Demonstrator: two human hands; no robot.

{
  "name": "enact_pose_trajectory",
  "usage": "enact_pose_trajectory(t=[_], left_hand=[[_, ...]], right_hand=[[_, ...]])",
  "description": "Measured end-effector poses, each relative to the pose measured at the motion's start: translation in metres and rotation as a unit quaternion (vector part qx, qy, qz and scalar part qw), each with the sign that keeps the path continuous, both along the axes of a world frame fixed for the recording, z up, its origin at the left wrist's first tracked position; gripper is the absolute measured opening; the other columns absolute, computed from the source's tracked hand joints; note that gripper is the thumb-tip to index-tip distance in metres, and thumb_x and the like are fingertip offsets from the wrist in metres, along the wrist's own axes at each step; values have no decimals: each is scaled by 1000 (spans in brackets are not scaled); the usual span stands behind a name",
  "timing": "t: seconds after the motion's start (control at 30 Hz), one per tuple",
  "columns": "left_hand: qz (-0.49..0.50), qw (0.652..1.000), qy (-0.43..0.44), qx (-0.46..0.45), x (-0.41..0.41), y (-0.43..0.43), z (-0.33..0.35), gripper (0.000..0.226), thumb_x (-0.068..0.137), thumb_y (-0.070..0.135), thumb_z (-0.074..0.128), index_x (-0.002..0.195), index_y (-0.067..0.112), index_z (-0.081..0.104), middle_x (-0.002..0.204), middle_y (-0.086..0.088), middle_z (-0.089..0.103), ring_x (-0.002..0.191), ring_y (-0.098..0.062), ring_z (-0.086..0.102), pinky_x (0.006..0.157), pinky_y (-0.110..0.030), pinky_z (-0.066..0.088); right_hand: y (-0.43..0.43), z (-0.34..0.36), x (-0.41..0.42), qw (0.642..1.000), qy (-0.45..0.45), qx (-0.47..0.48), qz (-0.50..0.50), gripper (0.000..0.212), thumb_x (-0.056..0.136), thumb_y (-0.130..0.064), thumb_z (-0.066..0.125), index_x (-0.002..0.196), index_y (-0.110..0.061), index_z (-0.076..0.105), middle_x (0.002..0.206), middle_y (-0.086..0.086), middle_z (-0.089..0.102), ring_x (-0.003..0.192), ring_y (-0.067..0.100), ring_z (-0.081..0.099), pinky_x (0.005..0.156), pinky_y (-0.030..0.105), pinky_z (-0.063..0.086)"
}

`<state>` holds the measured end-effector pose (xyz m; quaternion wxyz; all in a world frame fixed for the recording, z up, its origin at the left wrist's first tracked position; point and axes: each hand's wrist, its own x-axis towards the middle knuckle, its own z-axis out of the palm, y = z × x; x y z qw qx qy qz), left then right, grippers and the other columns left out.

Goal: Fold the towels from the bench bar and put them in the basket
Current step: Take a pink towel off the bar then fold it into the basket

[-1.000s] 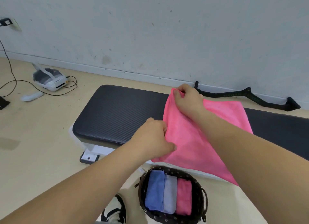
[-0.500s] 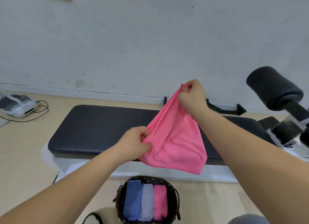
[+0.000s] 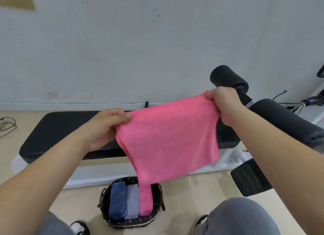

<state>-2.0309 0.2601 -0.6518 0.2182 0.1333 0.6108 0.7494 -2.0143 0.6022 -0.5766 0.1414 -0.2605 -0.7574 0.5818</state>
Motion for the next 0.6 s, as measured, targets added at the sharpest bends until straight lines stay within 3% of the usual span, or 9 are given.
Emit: enact_pose_trajectory(t=[0.07, 0.13, 0.2, 0.3, 0.47, 0.6], left_hand=[[26, 999, 15, -24, -1, 2, -4, 38, 68, 37, 87, 64, 19, 54, 62, 2, 53, 55, -10, 47, 51, -21, 41], [72, 988, 67, -122, -7, 1, -13, 33, 77, 37, 85, 72, 14, 62, 69, -4, 59, 64, -13, 54, 63, -27, 45], [113, 958, 123, -233, -16, -2, -25, 25, 86, 30, 82, 82, 9, 69, 78, -5, 69, 73, -16, 60, 75, -35, 50], [131, 917, 174, -333, -27, -8, -35, 8, 92, 24, 76, 88, 17, 74, 90, -1, 76, 85, -18, 68, 82, -36, 55], [146, 888, 214, -381, -43, -11, -45, 13, 100, 14, 61, 97, 25, 68, 92, 3, 74, 87, -12, 67, 75, -28, 51], [160, 861, 230, -425, -65, -13, -61, 22, 101, 15, 56, 117, 29, 63, 105, 12, 69, 99, -12, 63, 85, -31, 51]], right_hand=[[4, -17, 3, 999, -4, -36, 17, 14, 87, -11, 70, 102, -10, 70, 84, 5, 62, 73, 19, 54, 65, 31, 43], [4, -38, 3, 997, -12, -49, 52, 7, 92, -10, 66, 97, -13, 69, 84, 6, 61, 74, 20, 56, 69, 35, 48], [5, -62, 0, 996, -23, -36, 80, 11, 96, -7, 62, 89, -14, 68, 84, 7, 60, 73, 19, 55, 72, 37, 50], [6, -89, -5, 993, -54, 32, 100, 11, 95, -7, 65, 91, -15, 71, 90, 7, 65, 76, 19, 56, 64, 31, 47], [10, -109, -25, 976, -118, 110, 143, 14, 95, -8, 67, 101, -14, 78, 101, 8, 72, 91, 24, 63, 61, 29, 46], [5, -112, -46, 959, -99, 211, 161, 17, 93, -7, 67, 88, -20, 77, 90, -3, 72, 92, 16, 64, 78, 30, 49]])
